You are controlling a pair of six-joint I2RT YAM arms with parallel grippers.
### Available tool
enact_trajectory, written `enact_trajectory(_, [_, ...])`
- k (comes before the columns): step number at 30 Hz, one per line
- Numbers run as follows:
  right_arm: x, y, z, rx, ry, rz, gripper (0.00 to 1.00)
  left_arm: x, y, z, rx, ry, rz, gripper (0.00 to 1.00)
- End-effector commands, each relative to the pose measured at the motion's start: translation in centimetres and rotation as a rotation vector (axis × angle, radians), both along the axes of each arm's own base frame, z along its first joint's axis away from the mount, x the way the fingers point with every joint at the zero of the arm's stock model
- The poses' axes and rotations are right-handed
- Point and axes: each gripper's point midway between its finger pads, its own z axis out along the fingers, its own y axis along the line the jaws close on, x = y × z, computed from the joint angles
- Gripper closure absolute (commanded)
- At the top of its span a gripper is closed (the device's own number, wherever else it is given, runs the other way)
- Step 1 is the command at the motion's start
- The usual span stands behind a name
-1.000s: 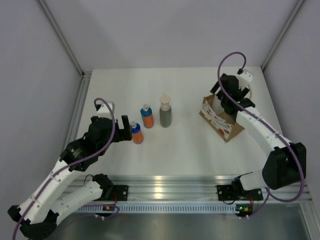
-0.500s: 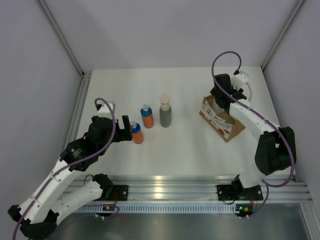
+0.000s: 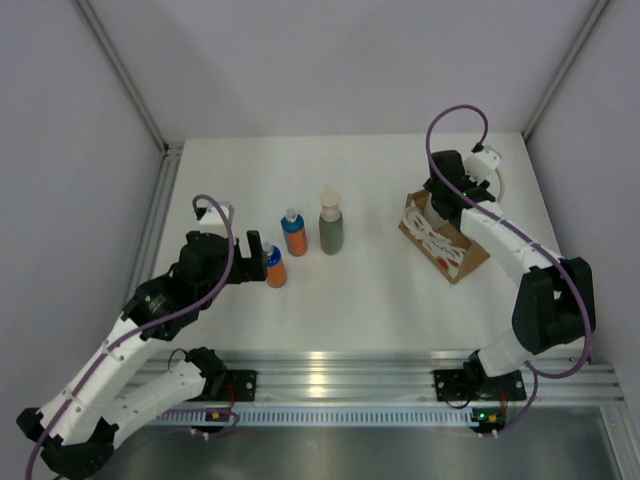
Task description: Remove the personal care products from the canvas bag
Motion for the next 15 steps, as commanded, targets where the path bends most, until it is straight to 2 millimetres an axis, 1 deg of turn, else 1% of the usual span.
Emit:
enact_trajectory(1, [-0.5,-0.6,0.9,0.004,-0.028,-0.03,0.37,0.6,-0.5,0.6,-0.021,-0.035,-0.01,0.02])
enact_trajectory(8, [-0.1,-0.1,0.0,0.005,0.002,0.0,0.39,0.6,-0.5,0.6,-0.019,-0.032,-0.008,0.02])
enact_trajectory(10, [-0.5,-0.3,0.0,0.008,-0.003,-0.013,0.41,0.6,-0.5,0.6,-0.02,-0.034,-0.01,0.02])
enact_trajectory(15, [-1.1,-1.0,0.3,-0.006,-0.017,-0.042,0.42,0.6,-0.7,0.5,-0.021,-0.028,-0.014,0.02])
